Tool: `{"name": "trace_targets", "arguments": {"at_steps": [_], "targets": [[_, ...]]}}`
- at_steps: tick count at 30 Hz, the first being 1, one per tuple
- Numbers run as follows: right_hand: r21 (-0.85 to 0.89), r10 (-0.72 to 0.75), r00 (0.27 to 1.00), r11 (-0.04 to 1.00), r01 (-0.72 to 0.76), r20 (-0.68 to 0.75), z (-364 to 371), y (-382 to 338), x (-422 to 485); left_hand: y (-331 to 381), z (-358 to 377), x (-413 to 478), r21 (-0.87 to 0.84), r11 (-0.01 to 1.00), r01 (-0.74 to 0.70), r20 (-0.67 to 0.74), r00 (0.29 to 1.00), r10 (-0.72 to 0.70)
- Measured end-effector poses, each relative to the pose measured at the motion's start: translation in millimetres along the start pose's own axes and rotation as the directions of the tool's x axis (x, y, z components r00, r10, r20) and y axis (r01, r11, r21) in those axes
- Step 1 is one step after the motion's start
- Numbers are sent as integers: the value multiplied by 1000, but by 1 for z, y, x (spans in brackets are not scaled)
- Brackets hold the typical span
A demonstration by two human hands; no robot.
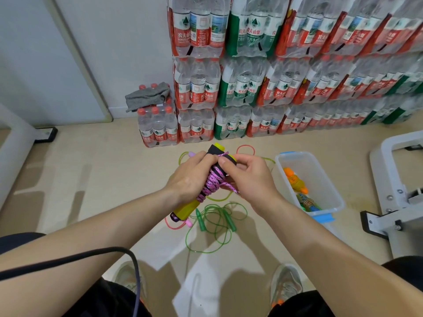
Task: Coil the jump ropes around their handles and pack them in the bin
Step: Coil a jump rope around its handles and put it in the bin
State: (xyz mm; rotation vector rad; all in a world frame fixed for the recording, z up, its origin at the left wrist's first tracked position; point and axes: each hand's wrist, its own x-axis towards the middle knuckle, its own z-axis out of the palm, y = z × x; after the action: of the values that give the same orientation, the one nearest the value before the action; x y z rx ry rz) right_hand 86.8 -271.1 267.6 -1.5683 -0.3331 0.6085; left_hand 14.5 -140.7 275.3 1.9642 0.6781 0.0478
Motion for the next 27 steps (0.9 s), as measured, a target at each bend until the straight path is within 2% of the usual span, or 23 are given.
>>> {"name": "trace_targets", "arguments": {"at_steps": [3, 9, 16, 19, 21, 24, 27], "targets": [[-76, -35, 999, 996, 36, 14, 1, 2, -1, -3, 0, -1, -65, 998, 26, 9, 1000, -26], [-78, -23, 1000, 997, 22, -13, -4, -4, 4, -1, -4, 2, -214, 975, 63, 72, 996, -48], [-188, -115, 993, 976, 107, -31, -9, -3, 4, 2, -6, 0, -291, 951, 102, 165, 985, -55], [-260, -225, 971, 946, 196, -84, -11, -3, 4, 9, -3, -8, -391, 918, 67, 198, 980, 13], [-237, -207, 976, 953, 187, -63, -8, -5, 2, 14, 0, -14, -455, 889, 51, 229, 972, 62], [-143, -159, 986, 976, 164, 46, 0, -5, 0, 15, -1, -14, -479, 877, 44, 234, 969, 79], [-270, -188, 982, 945, 183, 8, 2, -6, -1, 14, -4, -13, -493, 869, 41, 232, 969, 86]]}}
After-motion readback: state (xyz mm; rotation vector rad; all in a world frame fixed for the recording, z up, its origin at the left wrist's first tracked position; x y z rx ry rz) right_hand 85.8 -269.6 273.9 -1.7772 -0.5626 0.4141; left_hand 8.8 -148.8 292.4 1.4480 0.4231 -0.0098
